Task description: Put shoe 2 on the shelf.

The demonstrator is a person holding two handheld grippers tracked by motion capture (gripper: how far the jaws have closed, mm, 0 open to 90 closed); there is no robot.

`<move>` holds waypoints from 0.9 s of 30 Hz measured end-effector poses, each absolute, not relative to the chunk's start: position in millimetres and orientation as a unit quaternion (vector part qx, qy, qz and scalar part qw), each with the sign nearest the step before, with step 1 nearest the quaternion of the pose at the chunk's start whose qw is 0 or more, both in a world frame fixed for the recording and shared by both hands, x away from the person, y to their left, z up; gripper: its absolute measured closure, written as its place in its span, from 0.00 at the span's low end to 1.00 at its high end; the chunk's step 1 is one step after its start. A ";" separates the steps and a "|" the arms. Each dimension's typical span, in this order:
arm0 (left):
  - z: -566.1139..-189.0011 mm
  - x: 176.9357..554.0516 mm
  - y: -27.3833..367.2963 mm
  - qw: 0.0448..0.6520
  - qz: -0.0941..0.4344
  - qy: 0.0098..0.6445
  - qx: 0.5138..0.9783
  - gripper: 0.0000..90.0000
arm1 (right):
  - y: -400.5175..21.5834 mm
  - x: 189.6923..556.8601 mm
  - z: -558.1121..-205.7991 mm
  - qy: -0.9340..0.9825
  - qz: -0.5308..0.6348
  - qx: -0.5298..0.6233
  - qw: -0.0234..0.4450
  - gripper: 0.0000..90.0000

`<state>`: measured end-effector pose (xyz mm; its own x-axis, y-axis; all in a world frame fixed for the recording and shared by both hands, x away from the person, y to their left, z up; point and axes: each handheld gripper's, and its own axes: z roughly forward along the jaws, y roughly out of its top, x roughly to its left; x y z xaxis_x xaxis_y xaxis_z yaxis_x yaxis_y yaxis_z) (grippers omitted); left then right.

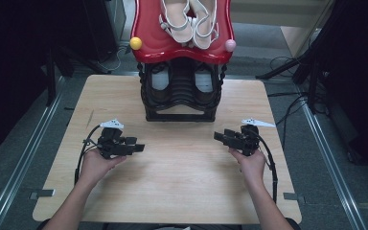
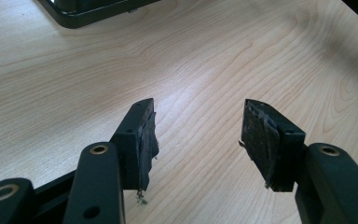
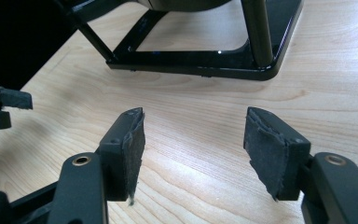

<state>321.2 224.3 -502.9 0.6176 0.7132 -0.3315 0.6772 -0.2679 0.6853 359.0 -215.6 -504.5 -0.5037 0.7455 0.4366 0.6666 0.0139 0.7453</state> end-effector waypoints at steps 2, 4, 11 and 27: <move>-503.2 321.4 223.7 0.418 0.021 0.435 0.798 0.50 | -214.5 360.5 -506.8 0.714 0.493 0.495 0.042 0.44; -503.8 321.6 222.9 0.418 0.020 0.436 0.797 0.50 | -213.4 361.5 -508.2 0.714 0.491 0.498 0.036 0.44; -505.1 322.2 221.6 0.415 0.019 0.436 0.798 0.49 | -210.9 362.0 -510.5 0.721 0.484 0.495 0.033 0.44; -506.7 321.8 219.5 0.413 0.018 0.438 0.798 0.48 | -210.2 362.1 -512.2 0.727 0.473 0.497 0.032 0.43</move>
